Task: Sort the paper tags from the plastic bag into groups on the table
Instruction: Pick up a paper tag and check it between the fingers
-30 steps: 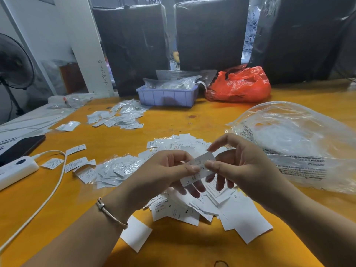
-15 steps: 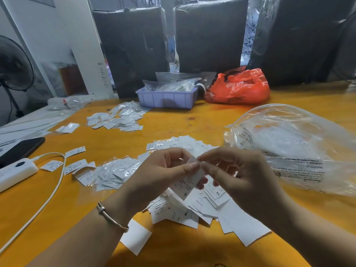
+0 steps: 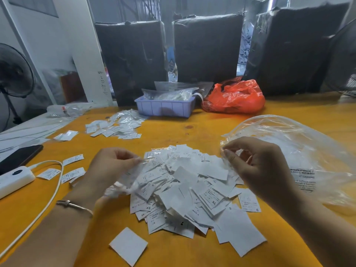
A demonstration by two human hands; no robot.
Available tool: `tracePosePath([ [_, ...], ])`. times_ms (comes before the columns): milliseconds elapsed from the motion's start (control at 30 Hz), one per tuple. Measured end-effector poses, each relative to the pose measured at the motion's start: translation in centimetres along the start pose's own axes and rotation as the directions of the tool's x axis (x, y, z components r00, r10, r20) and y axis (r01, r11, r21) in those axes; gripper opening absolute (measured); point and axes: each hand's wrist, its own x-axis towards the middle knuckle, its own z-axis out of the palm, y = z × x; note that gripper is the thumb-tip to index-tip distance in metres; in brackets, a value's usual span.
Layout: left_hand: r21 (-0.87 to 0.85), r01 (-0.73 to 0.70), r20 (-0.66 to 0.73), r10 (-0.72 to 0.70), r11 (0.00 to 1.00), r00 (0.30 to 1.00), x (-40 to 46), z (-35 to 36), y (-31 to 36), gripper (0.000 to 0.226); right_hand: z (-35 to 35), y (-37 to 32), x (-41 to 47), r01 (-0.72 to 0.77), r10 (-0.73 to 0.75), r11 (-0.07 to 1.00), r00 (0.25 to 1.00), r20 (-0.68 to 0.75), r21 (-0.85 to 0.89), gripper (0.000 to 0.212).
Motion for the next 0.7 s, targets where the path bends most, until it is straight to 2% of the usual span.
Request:
tracePosePath([
  [67, 0.177, 0.072, -0.071, -0.061, 0.981, 0.996, 1.2, -0.9, -1.6, 0.01, -0.7, 1.0, 0.7, -0.048, 0.043, 0.957, 0.999, -0.023, -0.287, 0.006],
  [133, 0.286, 0.122, -0.102, -0.097, 0.95, 0.99, 2.1, -1.7, -2.9, 0.014, -1.6, 2.2, 1.4, -0.155, 0.178, 0.846, 0.984, -0.004, -0.511, 0.008],
  [233, 0.308, 0.151, -0.094, -0.128, 0.939, 0.987, 2.9, -2.2, -4.0, 0.019, -2.7, 4.0, 2.1, -0.249, 0.369, 0.682, 0.929, 0.03, -0.687, 0.015],
  [333, 0.322, 0.183, -0.084, -0.164, 0.929, 0.983, 3.1, -1.9, -4.6, 0.017, -2.8, 5.1, 2.2, -0.249, 0.478, 0.601, 0.874, 0.092, -0.76, 0.026],
  [400, 0.398, 0.183, -0.105, -0.153, 0.899, 0.983, 3.1, -1.7, -4.8, 0.017, -2.6, 5.4, 2.1, -0.253, 0.542, 0.592, 0.827, 0.147, -0.765, 0.039],
  [467, 0.442, 0.172, -0.127, -0.128, 0.88, 0.984, 3.2, -1.6, -4.9, 0.018, -2.5, 5.6, 2.0, -0.253, 0.565, 0.596, 0.807, 0.174, -0.762, 0.042],
  [600, 0.499, 0.151, -0.174, -0.072, 0.854, 0.982, 3.0, -1.3, -4.6, 0.024, -2.7, 5.3, 2.2, -0.223, 0.539, 0.599, 0.822, 0.181, -0.769, 0.034],
  [700, 0.489, 0.076, -0.227, 0.043, 0.869, 0.973, 2.5, -0.7, -3.8, 0.021, -2.7, 5.0, 2.1, -0.206, 0.545, 0.592, 0.814, 0.199, -0.779, 0.017],
])
